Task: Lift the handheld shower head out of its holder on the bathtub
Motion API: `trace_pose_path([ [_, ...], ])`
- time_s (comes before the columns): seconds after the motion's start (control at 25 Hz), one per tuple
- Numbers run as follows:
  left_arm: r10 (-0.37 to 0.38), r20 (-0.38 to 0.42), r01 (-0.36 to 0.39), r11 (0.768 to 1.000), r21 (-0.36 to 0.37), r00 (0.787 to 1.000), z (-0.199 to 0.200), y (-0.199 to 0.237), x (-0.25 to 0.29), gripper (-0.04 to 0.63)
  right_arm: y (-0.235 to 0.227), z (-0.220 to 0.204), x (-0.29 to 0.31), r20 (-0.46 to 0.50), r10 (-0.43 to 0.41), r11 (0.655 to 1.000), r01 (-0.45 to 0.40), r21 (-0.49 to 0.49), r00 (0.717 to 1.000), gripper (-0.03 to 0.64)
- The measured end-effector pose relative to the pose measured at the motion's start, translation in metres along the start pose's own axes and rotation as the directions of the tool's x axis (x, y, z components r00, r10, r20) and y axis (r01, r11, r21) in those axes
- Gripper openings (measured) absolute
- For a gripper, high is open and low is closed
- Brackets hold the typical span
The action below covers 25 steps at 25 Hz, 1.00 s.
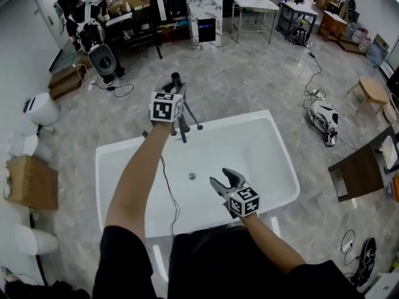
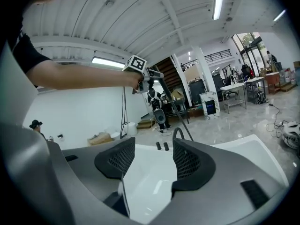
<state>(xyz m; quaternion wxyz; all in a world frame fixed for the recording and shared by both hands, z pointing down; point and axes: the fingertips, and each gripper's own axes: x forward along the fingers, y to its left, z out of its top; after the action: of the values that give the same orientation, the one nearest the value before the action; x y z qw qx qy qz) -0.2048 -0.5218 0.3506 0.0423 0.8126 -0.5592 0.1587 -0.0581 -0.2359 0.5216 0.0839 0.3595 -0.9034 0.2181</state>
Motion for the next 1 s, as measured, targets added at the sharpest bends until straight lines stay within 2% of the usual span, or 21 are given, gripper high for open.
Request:
trace_pose_path([
  [0.28, -0.014, 0.055, 0.014, 1.000, 0.016, 0.998, 0.040, 0.006, -0.027, 0.130, 0.012, 0.037, 0.004, 0.048, 0.001, 0.999, 0.001, -0.034, 0.999, 0.242],
  [0.44, -0.016, 0.072, 0.015, 1.000, 0.014, 0.997, 0.047, 0.006, -0.034, 0.130, 0.011, 0.050, 0.004, 0.081, -0.018, 0.999, 0.022, -0.046, 0.997, 0.236],
  [0.56, -0.017, 0.083, 0.018, 1.000, -0.004, 0.996, 0.045, 0.006, -0.034, 0.130, 0.008, 0.056, 0.001, 0.106, -0.048, 0.997, 0.054, -0.057, 0.993, 0.176],
  [0.64, -0.016, 0.085, 0.018, 1.000, -0.014, 0.996, 0.044, 0.008, -0.033, 0.130, 0.007, 0.059, -0.002, 0.116, -0.074, 0.994, 0.082, -0.069, 0.991, 0.074],
  [0.72, -0.020, 0.088, 0.022, 0.999, -0.025, 0.996, 0.043, 0.007, -0.031, 0.130, 0.007, 0.062, -0.003, 0.119, -0.093, 0.992, 0.103, -0.078, 0.989, 0.020],
  [0.8, -0.031, 0.087, 0.033, 0.999, -0.020, 0.996, 0.042, 0.005, -0.028, 0.130, 0.006, 0.063, -0.003, 0.120, -0.104, 0.991, 0.113, -0.073, 0.987, 0.008],
  [1.0, -0.078, 0.060, 0.074, 0.995, 0.071, 0.995, 0.035, -0.011, -0.019, 0.130, 0.000, 0.063, -0.006, 0.142, -0.141, 0.986, 0.152, -0.066, 0.980, 0.005],
])
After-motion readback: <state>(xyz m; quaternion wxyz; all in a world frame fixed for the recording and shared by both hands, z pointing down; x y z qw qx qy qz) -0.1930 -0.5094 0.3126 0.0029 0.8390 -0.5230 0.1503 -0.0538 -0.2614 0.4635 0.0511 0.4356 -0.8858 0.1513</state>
